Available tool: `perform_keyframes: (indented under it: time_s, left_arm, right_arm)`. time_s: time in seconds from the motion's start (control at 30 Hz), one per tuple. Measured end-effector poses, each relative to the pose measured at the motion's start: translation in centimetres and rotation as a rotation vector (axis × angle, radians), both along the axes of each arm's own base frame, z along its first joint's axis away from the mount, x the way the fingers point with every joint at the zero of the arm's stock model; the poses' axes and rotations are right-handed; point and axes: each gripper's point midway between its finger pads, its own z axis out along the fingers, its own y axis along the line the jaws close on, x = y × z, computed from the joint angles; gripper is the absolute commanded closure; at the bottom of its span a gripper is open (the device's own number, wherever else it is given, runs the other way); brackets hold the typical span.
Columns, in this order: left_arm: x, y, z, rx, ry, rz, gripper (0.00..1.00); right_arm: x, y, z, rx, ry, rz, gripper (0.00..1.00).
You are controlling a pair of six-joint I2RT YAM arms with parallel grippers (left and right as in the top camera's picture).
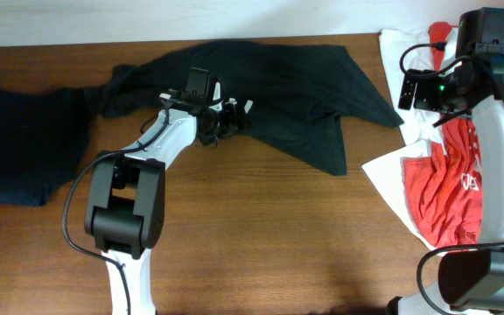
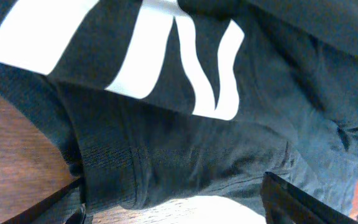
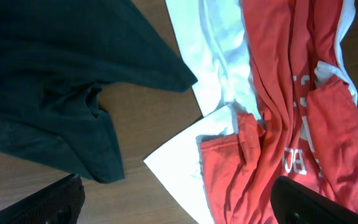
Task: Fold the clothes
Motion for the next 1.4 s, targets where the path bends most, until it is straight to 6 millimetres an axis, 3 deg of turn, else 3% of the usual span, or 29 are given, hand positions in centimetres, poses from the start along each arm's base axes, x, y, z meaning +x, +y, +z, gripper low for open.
perform_keyframes:
  time_s: [0.03,0.07,0.1,0.23,0.33,0.37,0.4,0.43,0.47,0.5,0.53,0.57,0.6,0.63,0.67,0.73,0.87,1.0,1.07,1.13,1.23,1.27,1.3,1.4]
  left_arm:
    - [0.3,0.2,0.0,0.008,-0.011,0.013,0.55]
    - [0.8,0.4,-0.2,0.022,-0.025,0.027,0.87]
    - [1.0,0.8,-0.7,0.044,-0.028,0.043,0.99]
    - [1.0,1.6,-1.1,0.079,-0.02,0.065,0.99]
    - [-1.4,3.6,-1.7,0.112,0.11,0.082,1.0]
    - [-3.4,5.6,-1.5,0.143,0.206,0.094,1.0]
    - [-4.2,8.1,-0.6,0.156,0.245,0.118,0.99]
    - [-4.0,10.2,0.7,0.151,0.232,0.149,1.0]
    - [-2.7,14.7,4.1,0.141,0.159,0.232,0.99]
    - [-2.2,16.6,5.5,0.137,0.124,0.267,0.99]
    - [-1.5,19.7,7.8,0.13,0.07,0.333,0.99]
    - [-1.4,21.5,8.5,0.13,0.055,0.367,0.72]
    - [-1.5,22.8,8.3,0.14,0.058,0.39,0.3]
    - [-1.5,23.9,7.9,0.166,0.057,0.396,0.01]
    - [-1.3,24.7,7.8,0.195,0.044,0.414,0.01]
    - [-1.8,24.8,7.6,0.206,0.066,0.415,0.01]
    - [-6.3,22.7,6.1,0.216,0.264,0.361,0.01]
    - [-6.8,17.4,4.2,0.229,0.27,0.237,0.01]
    - [-7.9,15.5,1.6,0.237,0.334,0.208,0.01]
    - [-8.6,15.1,-0.5,0.241,0.386,0.217,0.02]
    - [-7.9,14.5,-1.5,0.245,0.373,0.215,0.02]
    - [-7.6,14.4,-1.6,0.252,0.358,0.217,0.11]
    - [-7.0,14.3,-1.5,0.253,0.331,0.218,0.32]
    - [-6.3,14.0,-1.9,0.26,0.311,0.219,0.66]
  right_arm:
    - [0.0,0.0,0.0,0.0,0.002,0.0,0.01]
    - [0.0,0.0,0.0,0.0,0.002,0.0,0.01]
    - [0.0,0.0,0.0,0.0,0.002,0.0,0.01]
    - [0.0,0.0,0.0,0.0,0.002,0.0,0.01]
    - [-0.1,0.0,0.0,0.0,0.003,0.0,0.01]
    - [-0.1,0.0,0.0,0.0,0.003,0.0,0.01]
    - [-0.1,0.0,0.0,-0.003,0.002,0.0,0.01]
    - [0.0,-0.1,0.0,-0.003,0.002,-0.001,0.01]
    - [0.0,-0.1,0.0,-0.003,0.002,-0.001,0.01]
    - [0.0,-0.1,0.0,-0.003,0.002,-0.002,0.01]
    - [0.0,-0.1,0.0,-0.003,0.002,-0.001,0.01]
    - [0.0,-0.1,0.0,-0.003,0.002,-0.001,0.01]
    - [0.0,-0.1,0.0,-0.003,0.002,-0.001,0.01]
    - [0.0,-0.1,0.0,-0.003,0.002,-0.001,0.01]
    - [0.0,-0.1,0.0,-0.003,0.002,-0.001,0.01]
    - [-0.1,-0.1,0.0,-0.003,0.002,-0.001,0.01]
    - [-0.2,0.0,-0.1,-0.002,0.01,-0.001,0.01]
    - [-0.2,0.0,-0.1,-0.002,0.011,-0.001,0.01]
    - [-0.3,0.0,-0.2,-0.001,0.014,-0.001,0.01]
    - [-0.3,0.0,-0.1,-0.001,0.014,-0.001,0.01]
    - [-0.3,0.0,-0.1,-0.002,0.013,-0.001,0.01]
    - [-0.3,0.0,-0.1,-0.001,0.013,-0.001,0.01]
    - [-0.3,0.0,-0.1,-0.002,0.014,-0.001,0.01]
    - [-0.3,0.0,-0.1,-0.002,0.014,-0.001,0.01]
